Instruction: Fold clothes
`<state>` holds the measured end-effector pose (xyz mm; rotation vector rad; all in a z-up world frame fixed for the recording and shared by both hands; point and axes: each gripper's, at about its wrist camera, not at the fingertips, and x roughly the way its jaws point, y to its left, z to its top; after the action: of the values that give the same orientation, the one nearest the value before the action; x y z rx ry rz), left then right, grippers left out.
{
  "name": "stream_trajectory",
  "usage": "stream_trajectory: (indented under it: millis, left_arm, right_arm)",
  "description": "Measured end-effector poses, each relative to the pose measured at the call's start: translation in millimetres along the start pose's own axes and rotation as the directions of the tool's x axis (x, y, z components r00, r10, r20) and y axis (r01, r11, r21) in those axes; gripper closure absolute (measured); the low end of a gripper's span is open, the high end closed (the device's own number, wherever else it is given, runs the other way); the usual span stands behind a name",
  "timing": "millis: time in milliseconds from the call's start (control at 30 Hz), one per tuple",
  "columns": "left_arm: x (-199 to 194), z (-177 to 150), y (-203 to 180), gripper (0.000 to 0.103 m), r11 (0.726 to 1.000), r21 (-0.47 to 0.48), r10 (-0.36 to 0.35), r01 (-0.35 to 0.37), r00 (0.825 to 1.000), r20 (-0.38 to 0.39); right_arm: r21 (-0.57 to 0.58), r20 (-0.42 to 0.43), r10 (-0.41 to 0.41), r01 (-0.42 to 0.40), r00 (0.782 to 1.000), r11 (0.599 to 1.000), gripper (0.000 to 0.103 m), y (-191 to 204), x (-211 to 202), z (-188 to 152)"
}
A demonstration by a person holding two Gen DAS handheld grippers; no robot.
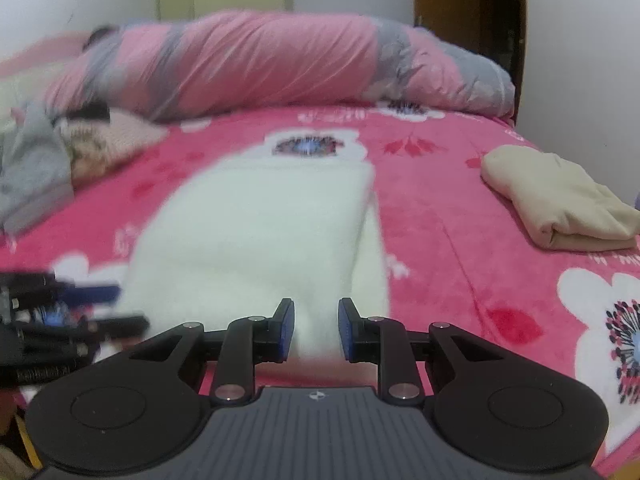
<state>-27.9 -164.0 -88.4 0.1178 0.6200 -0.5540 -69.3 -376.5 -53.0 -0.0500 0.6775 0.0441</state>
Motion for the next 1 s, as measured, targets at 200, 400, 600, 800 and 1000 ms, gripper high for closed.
stream_trajectory:
  millis: [200, 400, 600, 800, 1000]
  left_arm:
    - [0.4, -0.4, -0.2, 0.054, 1.000, -0.005, -0.006, 0.005, 1.000, -0.007]
    - [-2.9, 5.9, 2.4, 0.048, 1.000, -0.028, -0.011, 0.010, 0.999, -0.032]
    - [-15.4, 14.8, -2.0, 0.048, 1.000, 0.002, -0.013, 0.013, 0.999, 0.029]
    - [-1.7, 23.4, -11.3, 0.048, 0.999, 0.039, -0.013, 0.012, 1.000, 0.026]
    - [6.2, 17.2, -21.4, 0.045, 0.996, 0.086, 0.026, -0.028, 0.999, 0.020]
  right_arm:
    - [-0.099, -0.002, -0.078, 0.077, 0.997, 0.992, 0.078, 12.8, 12.6, -9.5]
    - [-0.095, 0.001, -0.083, 0.083, 0.997, 0.992, 0.078, 13.7, 12.1, -11.5]
    - [-0.075, 0.001, -0.086, 0.086, 0.996, 0.993, 0.077, 13.7, 12.0, -12.3]
    - [-0.059, 0.009, -0.076, 0.077, 0.997, 0.995, 0.077, 10.1, 11.8, -13.0]
    - [-0.053, -0.007, -0.068, 0.067, 0.998, 0.996, 0.077, 8.2, 10.5, -9.5]
